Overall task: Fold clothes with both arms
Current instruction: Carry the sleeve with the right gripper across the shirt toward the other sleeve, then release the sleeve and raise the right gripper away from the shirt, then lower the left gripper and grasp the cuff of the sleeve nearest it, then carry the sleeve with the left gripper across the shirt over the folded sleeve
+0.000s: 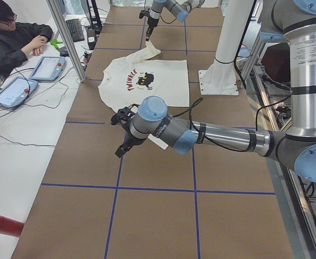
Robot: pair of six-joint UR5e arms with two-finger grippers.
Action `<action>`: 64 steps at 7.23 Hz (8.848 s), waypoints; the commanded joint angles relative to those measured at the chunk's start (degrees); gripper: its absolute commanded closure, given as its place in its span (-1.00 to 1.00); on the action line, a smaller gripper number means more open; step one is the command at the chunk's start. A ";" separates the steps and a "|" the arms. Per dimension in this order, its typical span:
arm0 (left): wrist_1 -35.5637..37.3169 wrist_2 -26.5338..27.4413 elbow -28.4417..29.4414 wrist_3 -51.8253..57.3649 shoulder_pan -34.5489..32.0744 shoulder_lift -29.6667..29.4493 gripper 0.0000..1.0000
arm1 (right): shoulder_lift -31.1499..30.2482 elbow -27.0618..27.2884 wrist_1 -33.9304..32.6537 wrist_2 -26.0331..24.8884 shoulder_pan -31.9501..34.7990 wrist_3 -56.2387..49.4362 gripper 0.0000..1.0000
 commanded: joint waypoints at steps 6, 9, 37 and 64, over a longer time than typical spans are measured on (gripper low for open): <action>0.01 0.09 0.90 -0.18 -0.04 0.44 -1.00 | 38.21 -41.09 4.23 -15.79 -10.98 0.83 1.00; 0.01 0.09 1.34 -0.18 -0.04 0.44 -1.00 | 45.51 -57.74 14.01 -22.66 -14.96 4.54 1.00; -27.94 35.60 -1.03 -52.03 61.30 9.84 -0.02 | -25.06 5.08 3.67 22.93 22.56 -44.93 -1.00; 21.87 37.09 -1.43 -50.88 46.97 -40.00 1.00 | -25.32 4.46 3.58 22.58 23.00 -44.23 -1.00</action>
